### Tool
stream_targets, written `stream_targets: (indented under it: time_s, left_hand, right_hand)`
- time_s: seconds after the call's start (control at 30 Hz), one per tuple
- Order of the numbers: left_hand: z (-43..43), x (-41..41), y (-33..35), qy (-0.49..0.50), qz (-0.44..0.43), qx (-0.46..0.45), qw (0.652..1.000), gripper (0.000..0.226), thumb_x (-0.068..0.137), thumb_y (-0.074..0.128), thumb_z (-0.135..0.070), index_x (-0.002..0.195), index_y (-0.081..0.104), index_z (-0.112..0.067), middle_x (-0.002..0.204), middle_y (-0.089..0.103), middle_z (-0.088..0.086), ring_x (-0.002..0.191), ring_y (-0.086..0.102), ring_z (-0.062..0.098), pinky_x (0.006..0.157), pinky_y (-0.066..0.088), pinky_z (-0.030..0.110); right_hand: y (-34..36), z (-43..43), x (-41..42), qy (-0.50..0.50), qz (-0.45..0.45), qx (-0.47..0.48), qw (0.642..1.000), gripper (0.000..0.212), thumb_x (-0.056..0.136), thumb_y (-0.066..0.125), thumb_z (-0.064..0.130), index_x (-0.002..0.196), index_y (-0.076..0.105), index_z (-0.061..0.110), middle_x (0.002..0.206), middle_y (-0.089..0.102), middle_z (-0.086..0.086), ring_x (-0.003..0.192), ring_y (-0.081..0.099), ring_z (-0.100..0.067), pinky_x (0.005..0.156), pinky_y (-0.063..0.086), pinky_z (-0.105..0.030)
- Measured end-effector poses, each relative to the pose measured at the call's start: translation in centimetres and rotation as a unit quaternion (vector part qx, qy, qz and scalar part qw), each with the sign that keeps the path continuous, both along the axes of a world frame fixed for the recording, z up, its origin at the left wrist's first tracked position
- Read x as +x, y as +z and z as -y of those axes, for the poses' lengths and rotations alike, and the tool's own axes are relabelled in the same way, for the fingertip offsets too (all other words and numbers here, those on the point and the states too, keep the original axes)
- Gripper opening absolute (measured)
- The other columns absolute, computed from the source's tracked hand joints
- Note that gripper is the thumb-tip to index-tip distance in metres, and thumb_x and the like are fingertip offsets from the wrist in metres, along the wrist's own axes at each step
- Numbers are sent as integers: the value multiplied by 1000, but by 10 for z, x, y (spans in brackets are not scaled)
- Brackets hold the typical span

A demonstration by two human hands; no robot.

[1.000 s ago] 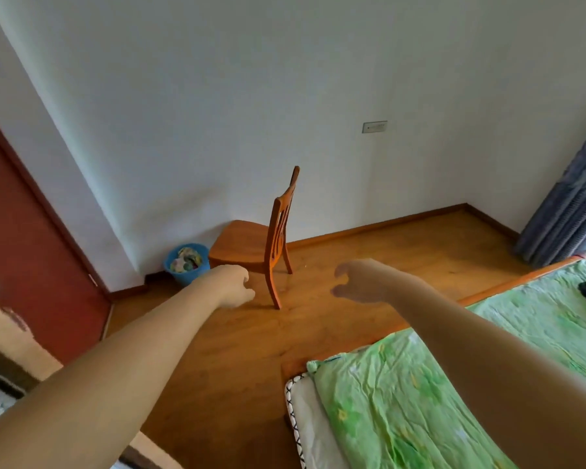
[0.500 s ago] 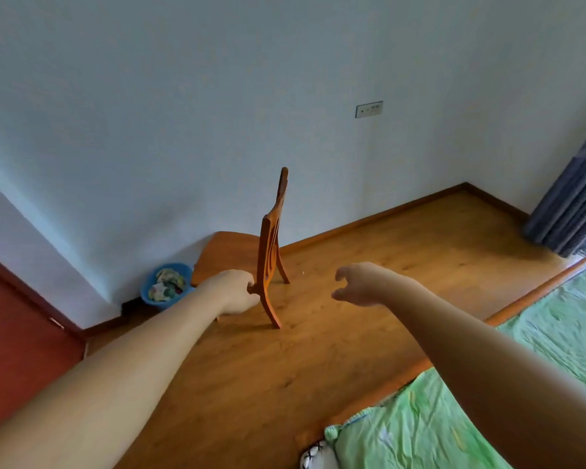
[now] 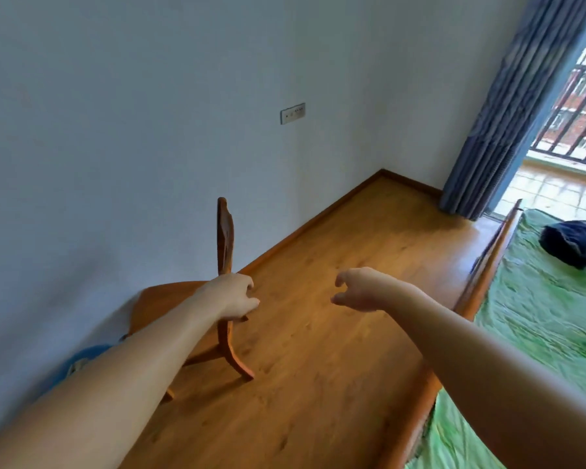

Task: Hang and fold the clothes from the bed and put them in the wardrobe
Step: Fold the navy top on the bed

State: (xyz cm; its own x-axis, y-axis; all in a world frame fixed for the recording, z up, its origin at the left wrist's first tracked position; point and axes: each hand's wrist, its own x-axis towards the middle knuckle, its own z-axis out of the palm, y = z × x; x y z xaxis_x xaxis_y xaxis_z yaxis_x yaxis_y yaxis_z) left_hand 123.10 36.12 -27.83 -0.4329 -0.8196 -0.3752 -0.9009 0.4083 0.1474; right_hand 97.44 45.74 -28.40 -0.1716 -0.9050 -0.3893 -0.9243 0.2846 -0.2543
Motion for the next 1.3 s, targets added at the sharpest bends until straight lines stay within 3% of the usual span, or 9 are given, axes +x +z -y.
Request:
stream_targets:
  time_s: [0.13,0.4,0.5,0.67,0.77,0.93,1.1,1.3]
  left_hand:
    - [57,-28,-6,-57,3,-1,998,53,96,54,-45,145,48,-25,142,56,2,116,61,19,92,54,34]
    - [106,-183,-30,-203,-7,44,978,53,98,56,-46,147,46,-26,153,47,2,134,51,24,104,51,40]
    - [115,-250,-32,-246,-8,46,968,54,99,57,-46,148,46,-26,153,47,1,135,51,24,104,51,40]
    - [147,-375,-34,-294,-2,22,956,53,98,58,-45,147,47,-28,152,48,0,134,52,23,101,53,37]
    - [164,-454,-27,-314,11,22,949,53,98,58,-45,147,47,-27,151,48,0,132,54,23,99,54,35]
    - [188,-575,-19,-362,7,4,932,54,96,60,-48,145,48,-29,146,54,-1,120,62,20,89,58,31]
    - [217,-687,-22,-407,24,-20,913,55,96,61,-47,145,49,-26,147,53,-1,128,57,21,89,55,30]
    - [260,-833,-37,-467,26,-26,883,51,97,60,-44,144,51,-25,142,56,0,121,60,20,83,54,26]
  right_hand:
    - [-10,24,-11,-47,13,6,999,57,94,62,51,144,50,25,137,59,-4,120,60,-25,90,54,-34]
    - [-28,10,-118,-197,-8,35,980,56,91,62,56,138,55,27,125,64,-1,98,59,-21,72,44,-25]
    - [-29,6,-173,-247,-1,44,968,54,92,61,52,139,55,25,125,62,-1,91,55,-16,69,44,-23]
    - [-32,25,-279,-302,18,21,953,51,95,61,43,141,53,23,133,59,-3,113,59,-21,82,50,-28]
    - [-24,37,-347,-316,29,28,948,47,96,61,43,137,56,21,130,60,-4,113,60,-22,90,54,-34]
    - [-6,52,-450,-344,14,22,939,47,94,63,46,135,59,24,131,61,-5,115,58,-24,79,41,-27]
    - [-12,68,-535,-387,24,38,921,45,95,63,46,132,58,22,130,60,-6,99,54,-21,81,48,-31]
    - [-37,94,-649,-448,24,61,892,55,94,62,48,140,55,19,142,57,-7,126,55,-27,95,46,-32]
